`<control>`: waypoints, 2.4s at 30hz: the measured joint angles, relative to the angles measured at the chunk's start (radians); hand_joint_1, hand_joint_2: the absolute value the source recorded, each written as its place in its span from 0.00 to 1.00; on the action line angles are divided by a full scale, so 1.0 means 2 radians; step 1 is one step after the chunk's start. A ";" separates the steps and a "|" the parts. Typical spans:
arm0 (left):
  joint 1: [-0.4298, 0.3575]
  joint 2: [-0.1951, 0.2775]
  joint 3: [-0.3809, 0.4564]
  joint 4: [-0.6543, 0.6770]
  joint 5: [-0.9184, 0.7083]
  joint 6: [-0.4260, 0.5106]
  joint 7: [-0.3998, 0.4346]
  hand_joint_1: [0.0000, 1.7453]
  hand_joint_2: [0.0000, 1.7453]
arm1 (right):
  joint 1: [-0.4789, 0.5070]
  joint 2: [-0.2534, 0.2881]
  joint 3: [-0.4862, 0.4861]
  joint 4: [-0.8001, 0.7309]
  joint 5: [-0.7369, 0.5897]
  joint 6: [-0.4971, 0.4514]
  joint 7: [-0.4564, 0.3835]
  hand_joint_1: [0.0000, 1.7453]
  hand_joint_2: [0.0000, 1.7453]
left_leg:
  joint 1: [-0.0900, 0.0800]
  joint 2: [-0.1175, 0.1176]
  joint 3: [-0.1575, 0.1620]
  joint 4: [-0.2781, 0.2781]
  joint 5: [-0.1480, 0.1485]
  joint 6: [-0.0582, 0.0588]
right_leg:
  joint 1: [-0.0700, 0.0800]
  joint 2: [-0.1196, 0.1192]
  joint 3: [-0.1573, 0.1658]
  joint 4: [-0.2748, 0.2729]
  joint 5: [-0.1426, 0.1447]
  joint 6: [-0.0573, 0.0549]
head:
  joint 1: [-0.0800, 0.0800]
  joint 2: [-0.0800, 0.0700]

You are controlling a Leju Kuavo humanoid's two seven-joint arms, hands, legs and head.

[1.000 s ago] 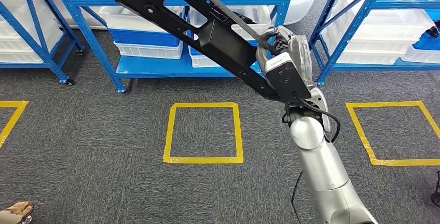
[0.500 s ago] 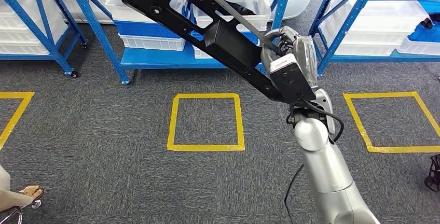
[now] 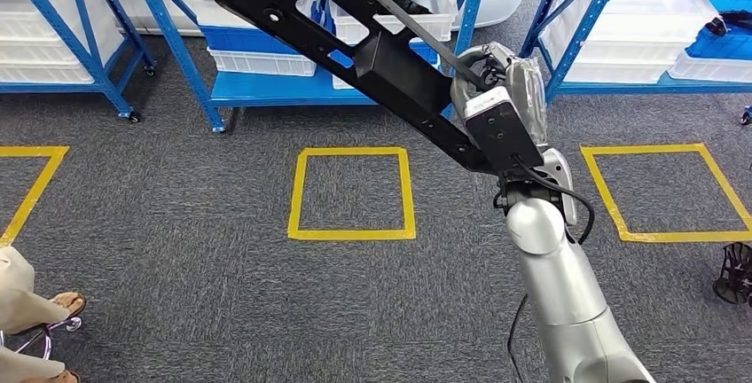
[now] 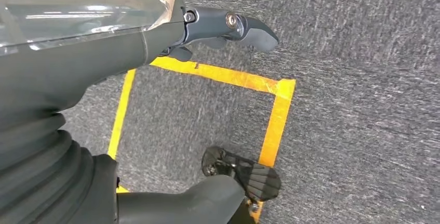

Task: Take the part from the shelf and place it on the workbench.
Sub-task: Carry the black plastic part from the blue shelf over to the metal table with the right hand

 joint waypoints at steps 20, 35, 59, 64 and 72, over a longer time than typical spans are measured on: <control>0.000 0.000 0.002 0.000 0.005 -0.004 0.003 0.00 1.00 | -0.016 0.016 -0.001 0.007 0.019 0.001 0.012 1.00 1.00 | -0.005 0.004 -0.065 0.002 0.041 0.007 | 0.000 0.003 0.056 -0.020 -0.039 -0.014 | 0.002 0.000; 0.001 -0.001 0.007 0.000 0.008 -0.004 0.000 0.00 1.00 | -0.027 0.026 0.000 0.022 0.024 0.003 0.010 1.00 1.00 | -0.004 0.005 -0.021 -0.026 0.034 0.026 | 0.009 0.002 0.019 0.005 -0.030 -0.009 | 0.002 0.000; 0.001 -0.003 0.020 0.000 0.017 0.001 -0.005 0.00 1.00 | -0.052 0.042 0.004 0.058 0.039 0.009 -0.002 1.00 1.00 | 0.020 -0.001 -0.015 -0.101 0.099 0.020 | -0.014 0.005 -0.004 0.079 -0.074 0.011 | 0.003 0.000; 0.002 -0.002 0.023 -0.001 0.019 0.005 -0.006 0.00 1.00 | -0.056 0.043 0.005 0.073 0.036 0.008 -0.012 1.00 1.00 | 0.043 -0.015 -0.051 -0.050 0.086 -0.022 | -0.035 0.017 0.037 0.003 -0.044 0.043 | 0.013 0.000; 0.004 -0.002 0.030 0.000 0.021 0.009 -0.007 0.00 1.00 | -0.060 0.054 0.007 0.094 0.033 0.000 -0.024 1.00 1.00 | 0.027 0.005 -0.112 0.087 0.014 -0.010 | -0.015 0.004 0.017 0.025 -0.043 0.008 | -0.001 0.000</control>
